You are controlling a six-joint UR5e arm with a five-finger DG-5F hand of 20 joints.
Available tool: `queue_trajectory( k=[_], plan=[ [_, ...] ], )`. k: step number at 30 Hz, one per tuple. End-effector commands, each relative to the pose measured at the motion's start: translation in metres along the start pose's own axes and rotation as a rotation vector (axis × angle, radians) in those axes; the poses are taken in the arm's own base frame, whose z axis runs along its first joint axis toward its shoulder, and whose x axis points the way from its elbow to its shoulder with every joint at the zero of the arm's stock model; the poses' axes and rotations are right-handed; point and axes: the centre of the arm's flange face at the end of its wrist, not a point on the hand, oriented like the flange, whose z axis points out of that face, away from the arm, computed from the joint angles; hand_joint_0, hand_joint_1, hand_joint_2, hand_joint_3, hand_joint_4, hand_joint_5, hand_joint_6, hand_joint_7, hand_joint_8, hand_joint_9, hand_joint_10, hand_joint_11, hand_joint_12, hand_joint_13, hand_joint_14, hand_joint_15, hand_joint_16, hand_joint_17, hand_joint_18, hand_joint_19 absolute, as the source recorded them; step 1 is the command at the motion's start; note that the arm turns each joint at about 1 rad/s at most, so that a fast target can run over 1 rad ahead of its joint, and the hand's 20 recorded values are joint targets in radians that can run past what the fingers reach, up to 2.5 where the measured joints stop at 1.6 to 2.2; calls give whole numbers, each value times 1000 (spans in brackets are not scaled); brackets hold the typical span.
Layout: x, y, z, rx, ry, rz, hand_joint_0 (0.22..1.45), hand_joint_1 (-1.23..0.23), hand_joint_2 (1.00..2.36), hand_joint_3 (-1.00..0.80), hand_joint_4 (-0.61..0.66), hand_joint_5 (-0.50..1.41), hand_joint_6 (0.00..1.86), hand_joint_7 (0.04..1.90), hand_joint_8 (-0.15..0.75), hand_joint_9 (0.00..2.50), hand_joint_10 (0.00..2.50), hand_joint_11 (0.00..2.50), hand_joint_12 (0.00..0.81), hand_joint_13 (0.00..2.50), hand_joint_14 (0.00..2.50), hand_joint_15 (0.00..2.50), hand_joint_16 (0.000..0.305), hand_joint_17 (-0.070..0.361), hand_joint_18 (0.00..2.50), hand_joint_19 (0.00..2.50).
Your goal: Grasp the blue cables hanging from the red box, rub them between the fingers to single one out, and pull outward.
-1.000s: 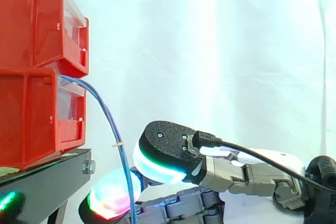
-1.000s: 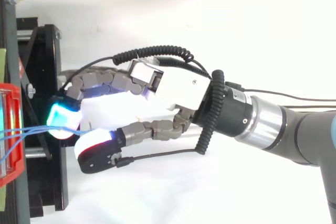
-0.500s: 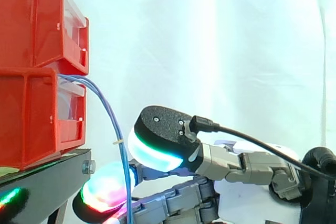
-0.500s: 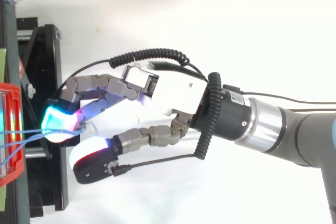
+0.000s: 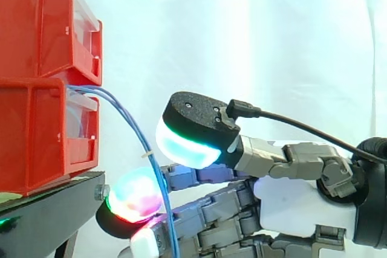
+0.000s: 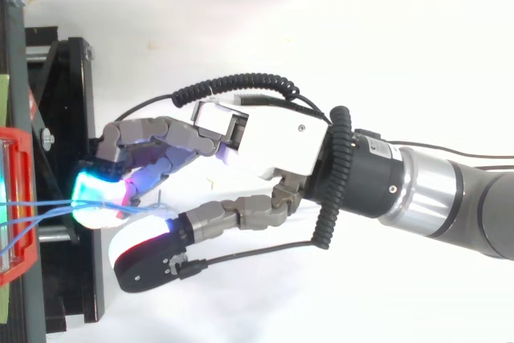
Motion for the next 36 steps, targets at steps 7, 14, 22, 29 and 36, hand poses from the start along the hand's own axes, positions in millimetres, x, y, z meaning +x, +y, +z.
queue_trajectory(
  k=[7, 14, 22, 29, 36],
  plan=[
    [2, 13, 7, -8, 2, 4, 575, -658, 1006, -422, 204, -50, 539, 1321, 261, 918, 15, 454, 330, 634, 14, 355, 39, 87, 467, 341],
    [3, 19, 9, -7, 4, 5, 580, -670, 1007, -411, 190, -75, 647, 1174, 265, 930, 15, 475, 332, 653, 16, 367, 38, 86, 496, 353],
    [-6, 41, 2, 41, 17, -16, 580, -672, 1014, -267, 155, -123, 812, 1078, 274, 914, 18, 518, 334, 664, 17, 389, 38, 87, 507, 360],
    [-9, 37, -8, 127, 49, -64, 587, -755, 1014, -198, 155, -142, 879, 1014, 292, 915, 18, 554, 360, 681, 17, 402, 43, 97, 548, 349],
    [-8, 34, -12, 156, 83, -78, 647, -846, 1000, -499, 136, -150, 909, 964, 261, 920, 17, 593, 341, 713, 17, 432, 40, 89, 596, 375]
  ],
)
